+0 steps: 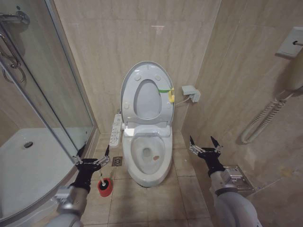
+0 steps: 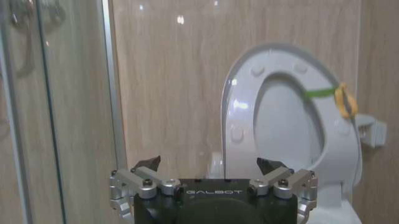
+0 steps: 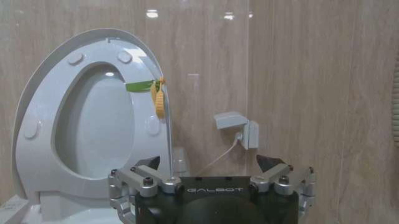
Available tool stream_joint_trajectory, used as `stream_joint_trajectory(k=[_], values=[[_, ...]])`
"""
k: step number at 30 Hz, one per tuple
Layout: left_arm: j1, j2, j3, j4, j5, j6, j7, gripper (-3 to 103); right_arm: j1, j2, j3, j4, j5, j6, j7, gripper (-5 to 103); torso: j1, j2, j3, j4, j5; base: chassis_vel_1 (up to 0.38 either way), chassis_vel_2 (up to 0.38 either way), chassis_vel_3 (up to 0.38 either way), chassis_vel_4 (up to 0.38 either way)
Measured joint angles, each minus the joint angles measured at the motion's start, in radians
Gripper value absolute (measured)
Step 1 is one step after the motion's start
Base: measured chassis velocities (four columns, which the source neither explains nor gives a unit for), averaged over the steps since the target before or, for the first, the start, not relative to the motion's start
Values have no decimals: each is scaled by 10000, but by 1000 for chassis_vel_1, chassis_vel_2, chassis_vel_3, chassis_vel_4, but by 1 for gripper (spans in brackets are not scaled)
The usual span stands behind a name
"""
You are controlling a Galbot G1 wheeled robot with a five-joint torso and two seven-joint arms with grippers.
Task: Open the toilet lid, clean the toilet bowl with a toilet brush, close the toilet lid, and flush.
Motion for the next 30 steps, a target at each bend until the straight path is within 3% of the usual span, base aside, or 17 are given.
stream_joint_trajectory(k=[10, 14, 15, 19, 20, 22, 30], values=[[82, 12, 22, -2, 29, -248, -50, 100, 0, 0, 0, 0, 0, 0, 0, 100, 1, 0, 0, -2, -3, 0, 0, 0, 0], [-54, 75, 103, 1339, -106, -1446, -231, 100, 0, 0, 0, 0, 0, 0, 0, 100, 1, 0, 1, -2, -4, 0, 0, 0, 0], [-54, 75, 103, 1339, -106, -1446, -231, 100, 0, 0, 0, 0, 0, 0, 0, 100, 1, 0, 1, -2, -4, 0, 0, 0, 0], [-211, 141, 192, 2797, -283, -2766, -435, 100, 0, 0, 0, 0, 0, 0, 0, 100, 2, -1, 1, -2, -5, 0, 0, 0, 0], [-211, 141, 192, 2797, -283, -2766, -435, 100, 0, 0, 0, 0, 0, 0, 0, 100, 2, -1, 1, -2, -5, 0, 0, 0, 0], [-280, 169, 234, 3450, -366, -3349, -527, 100, 0, 0, 0, 0, 0, 0, 0, 100, 2, -2, 1, -2, -8, 0, 0, 0, 0], [-497, 250, 191, 3929, -523, -3750, -518, 100, 1, 0, 0, 0, 0, 0, 0, 100, 2, -2, 1, 2, -2, 0, 0, 0, 0]])
